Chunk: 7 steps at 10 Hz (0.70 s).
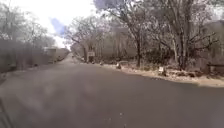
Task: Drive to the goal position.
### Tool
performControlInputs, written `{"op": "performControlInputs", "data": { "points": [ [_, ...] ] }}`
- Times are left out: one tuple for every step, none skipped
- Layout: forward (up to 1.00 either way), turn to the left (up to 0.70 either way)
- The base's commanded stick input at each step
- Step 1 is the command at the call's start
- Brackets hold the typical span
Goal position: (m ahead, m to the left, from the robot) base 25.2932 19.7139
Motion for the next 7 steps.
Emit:
{"op": "performControlInputs", "data": {
  "points": [
    [0.70, 0.00],
    [0.70, 0.00],
    [0.70, 0.00],
    [0.70, 0.00],
    [0.70, 0.00],
    [0.70, 0.00],
    [0.70, 0.00]
  ]
}}
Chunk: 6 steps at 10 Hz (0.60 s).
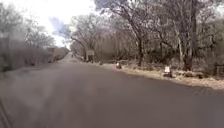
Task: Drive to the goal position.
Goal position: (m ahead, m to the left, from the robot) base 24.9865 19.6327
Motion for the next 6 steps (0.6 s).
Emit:
{"op": "performControlInputs", "data": {
  "points": [
    [0.70, 0.00],
    [0.70, 0.00],
    [0.70, 0.00],
    [0.70, 0.00],
    [0.70, 0.00],
    [0.70, 0.02]
  ]
}}
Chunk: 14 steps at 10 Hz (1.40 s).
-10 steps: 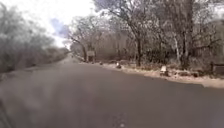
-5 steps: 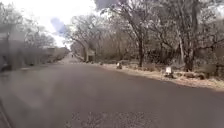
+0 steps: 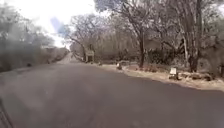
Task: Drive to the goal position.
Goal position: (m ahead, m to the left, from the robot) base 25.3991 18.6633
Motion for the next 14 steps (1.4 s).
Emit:
{"op": "performControlInputs", "data": {
  "points": [
    [0.70, 0.02],
    [0.70, 0.02],
    [0.70, 0.01],
    [0.70, 0.03],
    [0.70, 0.17],
    [0.70, 0.30],
    [0.70, 0.31],
    [0.70, 0.25],
    [0.70, 0.00],
    [0.70, 0.00],
    [0.70, 0.00],
    [0.70, 0.00],
    [0.70, 0.00],
    [0.70, 0.00]
  ]
}}
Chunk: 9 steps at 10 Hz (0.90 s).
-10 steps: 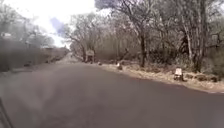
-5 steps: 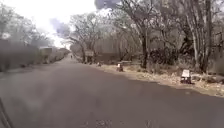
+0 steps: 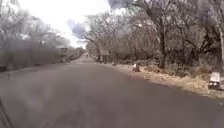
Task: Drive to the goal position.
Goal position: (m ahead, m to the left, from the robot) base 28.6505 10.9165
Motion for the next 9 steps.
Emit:
{"op": "performControlInputs", "data": {
  "points": [
    [0.70, 0.00],
    [0.70, 0.00],
    [0.70, 0.00],
    [0.70, 0.00],
    [0.70, 0.00],
    [0.70, 0.00],
    [0.70, 0.00],
    [0.70, 0.00],
    [0.70, 0.00]
  ]
}}
